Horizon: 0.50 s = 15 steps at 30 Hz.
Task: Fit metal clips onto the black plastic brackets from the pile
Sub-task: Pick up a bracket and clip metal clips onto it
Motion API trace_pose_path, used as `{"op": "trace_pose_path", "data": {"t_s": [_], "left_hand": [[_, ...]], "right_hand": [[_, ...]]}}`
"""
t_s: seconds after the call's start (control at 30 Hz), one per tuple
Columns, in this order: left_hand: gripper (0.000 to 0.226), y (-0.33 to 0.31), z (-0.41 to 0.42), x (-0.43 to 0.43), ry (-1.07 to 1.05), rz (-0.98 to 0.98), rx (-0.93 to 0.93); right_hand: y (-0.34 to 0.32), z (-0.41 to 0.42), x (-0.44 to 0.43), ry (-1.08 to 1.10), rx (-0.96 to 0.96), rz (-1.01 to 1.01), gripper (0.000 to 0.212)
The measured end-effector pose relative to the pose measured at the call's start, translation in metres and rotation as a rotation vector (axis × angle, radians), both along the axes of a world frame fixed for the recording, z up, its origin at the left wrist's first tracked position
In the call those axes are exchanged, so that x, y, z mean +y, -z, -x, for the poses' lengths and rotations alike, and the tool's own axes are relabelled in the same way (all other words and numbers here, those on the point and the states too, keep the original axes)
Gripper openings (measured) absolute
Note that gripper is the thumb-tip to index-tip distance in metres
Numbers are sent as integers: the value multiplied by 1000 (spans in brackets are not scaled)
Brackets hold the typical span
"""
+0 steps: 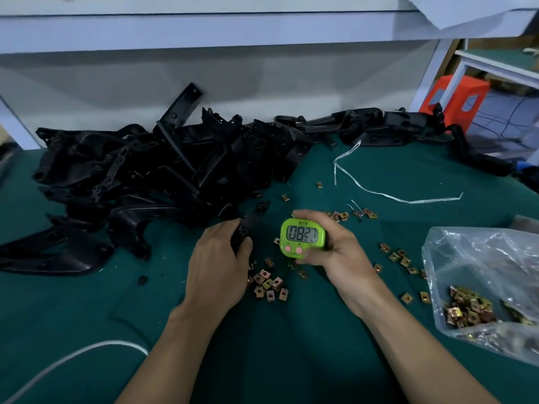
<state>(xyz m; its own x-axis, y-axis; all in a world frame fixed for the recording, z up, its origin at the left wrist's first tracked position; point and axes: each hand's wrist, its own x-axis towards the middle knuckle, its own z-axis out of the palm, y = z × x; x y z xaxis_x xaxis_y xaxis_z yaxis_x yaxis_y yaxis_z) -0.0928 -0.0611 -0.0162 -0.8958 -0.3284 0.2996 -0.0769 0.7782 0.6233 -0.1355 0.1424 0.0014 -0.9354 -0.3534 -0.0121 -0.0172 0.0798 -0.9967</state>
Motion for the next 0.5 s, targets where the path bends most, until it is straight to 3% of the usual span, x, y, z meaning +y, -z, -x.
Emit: {"op": "trace_pose_path", "data": {"t_s": [0.13,0.33,0.5], "left_hand": [[36,0,0,0,3,-8,-8],[36,-1,-1,0,3,-24,0],[37,-5,-2,-1,-28,-139,-9]], "right_hand": [[0,4,5,-29,-33,67,65],[4,6,6,-16,-4,-65,70],[2,-1,4,138,238,-286,72]]}}
